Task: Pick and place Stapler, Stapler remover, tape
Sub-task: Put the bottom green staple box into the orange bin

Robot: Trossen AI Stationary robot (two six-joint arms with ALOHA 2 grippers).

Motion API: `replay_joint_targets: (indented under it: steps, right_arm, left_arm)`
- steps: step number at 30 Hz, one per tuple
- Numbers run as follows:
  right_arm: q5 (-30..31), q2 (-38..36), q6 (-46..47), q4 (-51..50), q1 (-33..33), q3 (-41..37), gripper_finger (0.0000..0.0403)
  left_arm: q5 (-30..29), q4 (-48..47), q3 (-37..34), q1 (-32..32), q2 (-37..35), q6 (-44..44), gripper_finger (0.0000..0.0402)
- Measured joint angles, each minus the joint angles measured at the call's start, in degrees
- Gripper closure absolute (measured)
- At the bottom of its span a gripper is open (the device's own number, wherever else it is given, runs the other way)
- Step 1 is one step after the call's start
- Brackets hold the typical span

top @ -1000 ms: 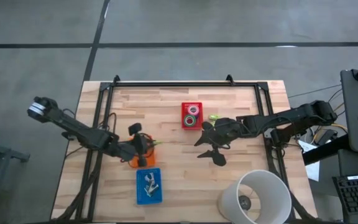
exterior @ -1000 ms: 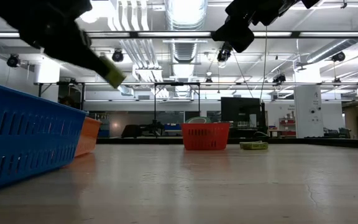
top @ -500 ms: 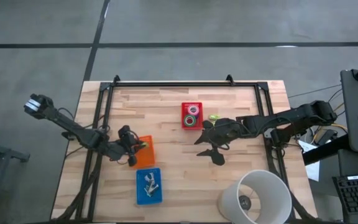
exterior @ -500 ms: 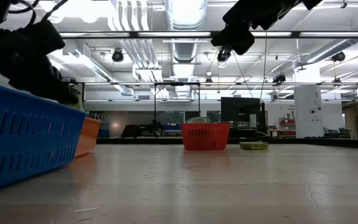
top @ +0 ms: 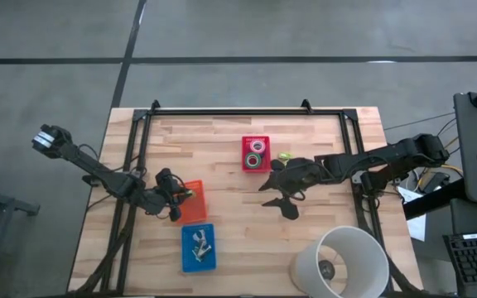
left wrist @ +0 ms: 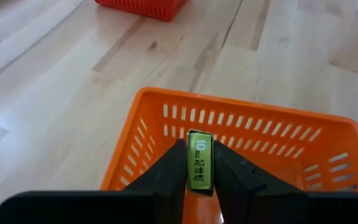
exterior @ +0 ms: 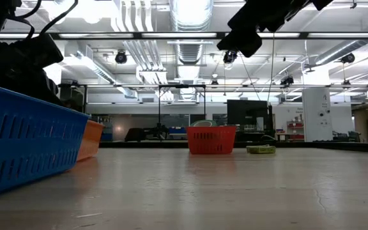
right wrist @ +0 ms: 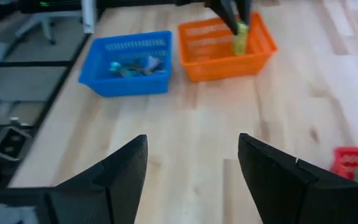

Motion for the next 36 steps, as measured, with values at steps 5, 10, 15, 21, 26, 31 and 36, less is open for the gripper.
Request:
replay_joint_targets:
  steps: [5,10,15,21,26,31,36]
  right_arm:
    - [3.9,0.0,-1.0,0.0,-0.1,-1.6,0.0165]
    - [8.1,0.0,-1.2,0.3,-0.2,-3.5,0.0161]
    - [10.6,0.0,-1.0,0.4,-0.4,-5.1,0.0158]
    - [11.1,0.0,-0.5,0.5,-0.5,-6.1,0.0167]
    - [11.3,0.0,0.8,0.8,-0.5,-7.0,0.0166]
    - [16.6,0.0,1.8,0.8,-0.7,-8.1,0.0163]
    - [24.7,0.0,2.3,0.4,-1.1,-9.1,0.0168]
  left_arm:
    - [0.1,-0.1,0.0,0.0,0.0,0.0,0.0337]
    - [0.2,0.0,0.0,0.0,0.0,0.1,0.0339]
    - [0.2,0.0,0.0,0.3,0.3,0.1,0.032]
    - [0.1,0.0,-0.1,0.6,0.7,0.2,0.0298]
    - [-0.7,-0.1,0.2,0.6,0.0,0.5,0.028]
    - [-2.3,3.1,2.3,0.6,-1.1,4.2,0.0274]
    - [-5.1,13.7,4.7,0.6,-1.7,11.1,0.0275]
